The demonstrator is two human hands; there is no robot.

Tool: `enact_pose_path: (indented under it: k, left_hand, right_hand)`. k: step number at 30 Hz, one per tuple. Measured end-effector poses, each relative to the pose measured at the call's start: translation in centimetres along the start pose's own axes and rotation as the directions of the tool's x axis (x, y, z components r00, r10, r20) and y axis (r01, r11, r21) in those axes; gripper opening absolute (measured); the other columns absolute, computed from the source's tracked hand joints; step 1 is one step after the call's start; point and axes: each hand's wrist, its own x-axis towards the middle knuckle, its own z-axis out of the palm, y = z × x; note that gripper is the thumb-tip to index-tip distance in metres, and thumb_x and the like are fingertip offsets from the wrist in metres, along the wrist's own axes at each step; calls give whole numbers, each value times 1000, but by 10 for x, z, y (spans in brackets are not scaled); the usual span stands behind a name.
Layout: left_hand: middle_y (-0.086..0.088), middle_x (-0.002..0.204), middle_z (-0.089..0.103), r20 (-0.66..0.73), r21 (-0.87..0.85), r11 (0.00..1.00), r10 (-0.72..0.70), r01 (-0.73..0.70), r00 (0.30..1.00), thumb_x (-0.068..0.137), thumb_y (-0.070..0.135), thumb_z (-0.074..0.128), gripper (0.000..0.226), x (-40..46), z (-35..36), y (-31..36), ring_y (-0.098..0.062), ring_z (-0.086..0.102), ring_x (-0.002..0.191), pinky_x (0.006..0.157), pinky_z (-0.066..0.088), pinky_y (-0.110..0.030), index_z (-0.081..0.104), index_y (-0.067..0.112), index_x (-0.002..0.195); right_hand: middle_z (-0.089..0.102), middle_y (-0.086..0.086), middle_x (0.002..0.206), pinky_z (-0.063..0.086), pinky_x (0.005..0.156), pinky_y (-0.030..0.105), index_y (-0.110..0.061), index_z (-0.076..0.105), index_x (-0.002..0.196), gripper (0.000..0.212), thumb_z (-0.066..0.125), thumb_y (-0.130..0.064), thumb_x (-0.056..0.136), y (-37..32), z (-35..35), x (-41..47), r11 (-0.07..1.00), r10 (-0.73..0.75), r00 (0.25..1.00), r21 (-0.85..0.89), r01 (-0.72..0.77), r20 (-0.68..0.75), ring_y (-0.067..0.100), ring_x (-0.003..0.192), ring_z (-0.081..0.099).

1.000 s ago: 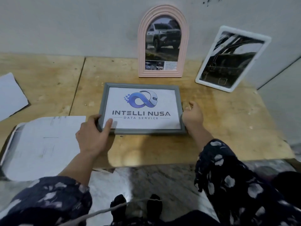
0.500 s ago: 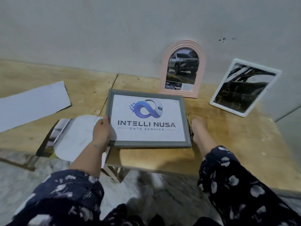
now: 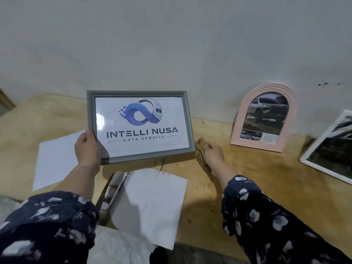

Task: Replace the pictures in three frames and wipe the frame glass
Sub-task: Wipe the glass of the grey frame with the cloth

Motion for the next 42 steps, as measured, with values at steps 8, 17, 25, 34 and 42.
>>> enact_pose_path:
  k: [8, 17, 25, 34, 42]
  left_hand:
    - [1, 77, 49, -45, -118, 992, -55, 49, 997, 100, 38, 38, 37, 110, -15, 6, -19, 44, 82, 77, 38, -32, 46, 24, 67]
    - [1, 75, 47, 253, -176, 983, -2, 48, 967, 103, 26, 36, 34, 110, 64, 9, -16, 43, 76, 69, 38, -26, 41, 19, 70]
    - [4, 145, 47, 584, 125, 991, -30, -53, 811, 67, 86, 8, 100, 110, 157, 17, -20, 41, 135, 115, 26, -47, 45, 28, 140]
    - [2, 144, 49, 675, 140, 983, -183, 120, 715, 69, 90, 6, 101, 99, 215, 30, -21, 41, 135, 117, 23, -44, 43, 33, 143]
    - [3, 153, 36, 642, 119, 992, -110, 44, 758, 63, 97, 13, 111, 99, 230, 17, -21, 32, 141, 118, 21, -46, 28, 30, 150]
  right_hand:
    - [64, 3, 110, 36, 92, 36, -21, 70, 102, 36, 34, -25, 99, 2, 91, 7, 798, -190, 971, -553, 240, 148, 27, 116, 47]
    - [58, 10, 128, 45, 100, 41, -18, 48, 134, 42, 25, -33, 103, -108, 57, 73, 965, 58, 998, 254, -58, 7, 27, 114, 57]
    - [55, 7, 133, 37, 108, 47, -20, 41, 139, 62, 18, -59, 97, -74, 8, 104, 881, 154, 966, 471, -41, -206, 26, 123, 51]
    - [16, -6, 159, 12, 119, 44, -27, 17, 152, 67, 16, -63, 95, -53, -4, 130, 910, 122, 969, 415, -22, -216, 16, 146, 14]
    - [21, -3, 157, 14, 115, 36, -23, 17, 151, 58, 15, -51, 101, -53, -7, 128, 940, 89, 966, 342, -1, -243, 17, 145, 17]
